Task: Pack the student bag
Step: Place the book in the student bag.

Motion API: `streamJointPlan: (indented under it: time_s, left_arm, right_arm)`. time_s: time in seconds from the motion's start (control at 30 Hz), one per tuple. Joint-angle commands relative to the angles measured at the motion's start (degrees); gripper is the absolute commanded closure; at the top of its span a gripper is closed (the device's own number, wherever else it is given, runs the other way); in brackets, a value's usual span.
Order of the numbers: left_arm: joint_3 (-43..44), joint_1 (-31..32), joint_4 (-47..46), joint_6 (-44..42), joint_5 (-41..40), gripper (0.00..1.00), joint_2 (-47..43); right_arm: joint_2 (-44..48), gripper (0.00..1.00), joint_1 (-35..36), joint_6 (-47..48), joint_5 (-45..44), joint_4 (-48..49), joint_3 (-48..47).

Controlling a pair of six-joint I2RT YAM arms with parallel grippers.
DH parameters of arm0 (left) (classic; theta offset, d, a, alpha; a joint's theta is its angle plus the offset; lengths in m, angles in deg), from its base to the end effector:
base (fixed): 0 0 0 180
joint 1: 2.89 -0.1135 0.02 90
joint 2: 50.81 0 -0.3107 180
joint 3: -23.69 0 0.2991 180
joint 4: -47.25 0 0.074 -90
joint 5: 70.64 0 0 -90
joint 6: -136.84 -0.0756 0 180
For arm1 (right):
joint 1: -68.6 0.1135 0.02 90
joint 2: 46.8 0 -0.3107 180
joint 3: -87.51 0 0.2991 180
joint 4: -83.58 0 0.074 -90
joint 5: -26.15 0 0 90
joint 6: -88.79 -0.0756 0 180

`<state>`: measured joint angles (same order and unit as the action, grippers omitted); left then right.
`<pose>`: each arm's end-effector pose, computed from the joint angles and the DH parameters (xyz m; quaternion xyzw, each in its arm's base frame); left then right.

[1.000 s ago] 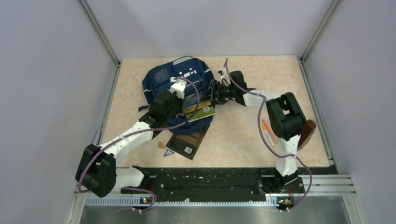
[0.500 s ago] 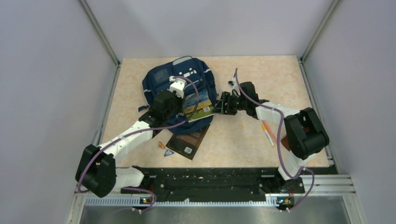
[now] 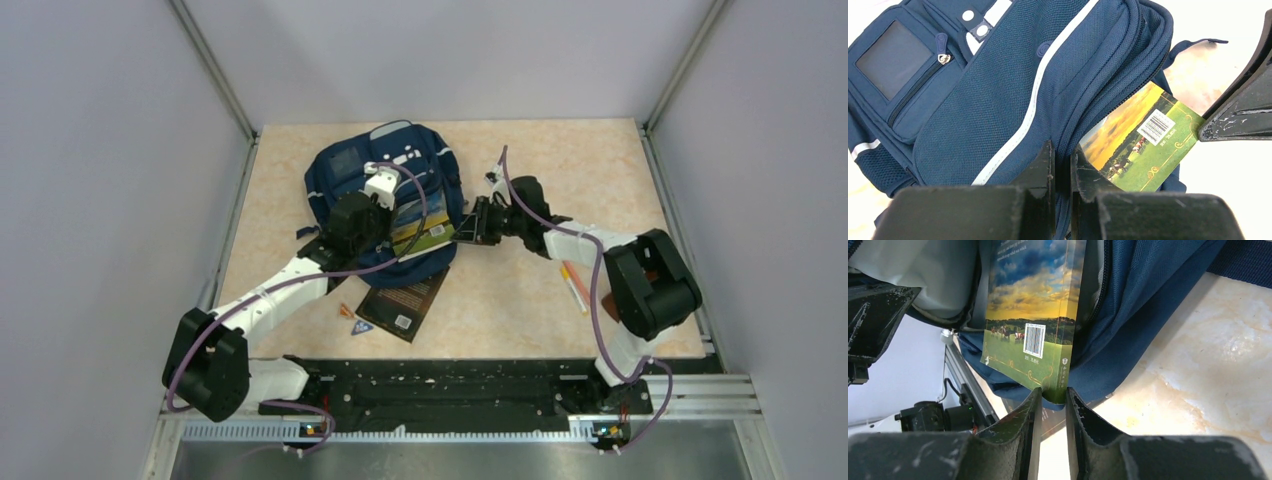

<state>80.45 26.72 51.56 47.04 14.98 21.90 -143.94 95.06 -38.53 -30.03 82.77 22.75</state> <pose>0.3118 -0.1706 0.2762 0.1870 0.7985 -0.1167 0.5601 0.3624 0.2274 0.1867 -0.0581 0.8509 0.4577 0.2513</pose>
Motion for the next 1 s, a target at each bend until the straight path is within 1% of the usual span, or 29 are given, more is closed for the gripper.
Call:
streamJointPlan:
  time_s: [0.0,0.1,0.13,0.23,0.3,0.37,0.5,0.63,0.8,0.97]
  left_arm:
    - [3.8,0.0,-3.9,2.1,0.7,1.00,-0.7]
    - [3.6,0.0,-4.0,2.1,0.9,1.00,-0.9]
    - [3.7,-0.1,-4.1,2.2,0.9,1.00,-1.0]
    - [3.5,-0.1,-4.1,2.2,1.3,1.00,-1.0]
    - [3.4,-0.1,-4.2,1.9,2.3,1.00,-1.0]
    - [3.1,0.0,-4.4,1.6,3.5,1.00,-1.1]
    - [2.4,0.0,-4.9,0.8,5.8,1.00,-1.3]
    - [1.7,0.0,-4.7,0.3,5.7,1.00,-1.4]
    - [1.7,-0.1,-4.4,0.2,5.8,1.00,-1.6]
    - [1.8,-0.1,-4.4,0.2,6.0,1.00,-0.9]
  right_arm:
    - [-1.9,0.78,0.5,-1.5,1.7,6.2,-1.8]
    - [-3.7,0.79,0.6,-2.8,1.8,8.5,-2.2]
    - [-4.3,0.81,0.5,-3.5,1.8,10.0,-2.1]
    - [-5.5,0.91,0.5,-6.6,1.6,15.3,-2.0]
    - [-5.9,1.00,0.5,-9.3,1.2,19.8,-1.8]
    - [-6.3,1.00,0.5,-12.1,-0.1,23.8,-2.1]
    - [-8.3,1.00,0.6,-15.3,-4.2,28.5,-3.8]
    - [-10.8,1.00,0.7,-20.0,-8.8,36.0,-4.0]
    - [-13.7,1.00,1.5,-22.5,-14.2,39.9,-5.3]
    - [-16.1,1.00,3.9,-23.1,-18.6,41.5,-7.6]
